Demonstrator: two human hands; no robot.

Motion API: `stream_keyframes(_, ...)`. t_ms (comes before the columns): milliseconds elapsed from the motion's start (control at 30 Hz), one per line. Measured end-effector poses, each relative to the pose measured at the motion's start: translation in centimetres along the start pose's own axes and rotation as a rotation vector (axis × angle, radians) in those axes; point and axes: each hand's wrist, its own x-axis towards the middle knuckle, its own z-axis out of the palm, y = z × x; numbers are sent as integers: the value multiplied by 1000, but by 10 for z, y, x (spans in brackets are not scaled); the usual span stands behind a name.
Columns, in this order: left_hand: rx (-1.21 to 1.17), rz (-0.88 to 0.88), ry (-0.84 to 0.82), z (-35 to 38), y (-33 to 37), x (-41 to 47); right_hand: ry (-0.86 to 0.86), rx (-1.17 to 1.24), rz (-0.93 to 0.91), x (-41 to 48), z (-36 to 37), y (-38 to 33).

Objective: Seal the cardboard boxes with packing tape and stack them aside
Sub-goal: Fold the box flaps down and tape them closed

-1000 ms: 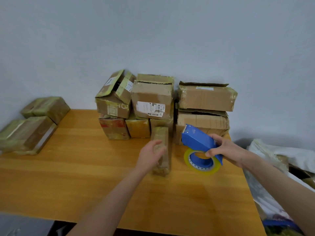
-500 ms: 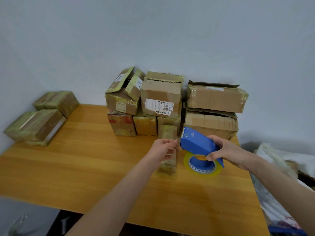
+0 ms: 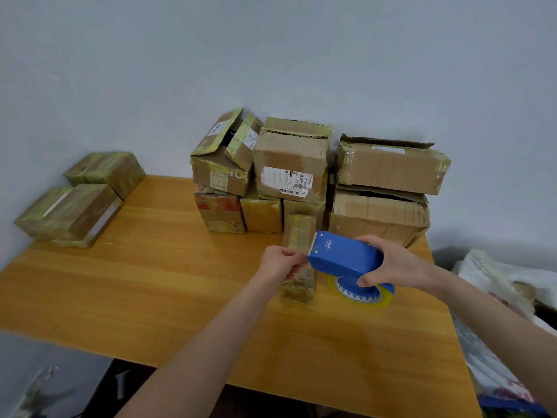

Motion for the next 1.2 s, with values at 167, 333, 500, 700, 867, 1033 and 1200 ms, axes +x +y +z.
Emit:
stream_keyframes(167,66,20,55,-4,-8,1,6,-238,-44,4,5,-4)
stream_keyframes(333,87,37,52,-20,-20,-7,-29,-307,-56,0,11,-4)
stream_keyframes(500,118,43,127,-63,-37,-8,-26,-375,-14,-14,2,12)
stream_keyframes(700,209,22,172,-66,-54,-4,-29,-370,-7,-13,10,23)
stream_keyframes(867,255,43,211,-56,-61,3,-22,-443,54,-7,18,32)
stream_keyframes(1033,305,14,239,-54,-71,16,-26,-467,87,2,27,37)
stream_keyframes(1200,429,19,184,-43,-81,26,-69,-510,174,8,37,41)
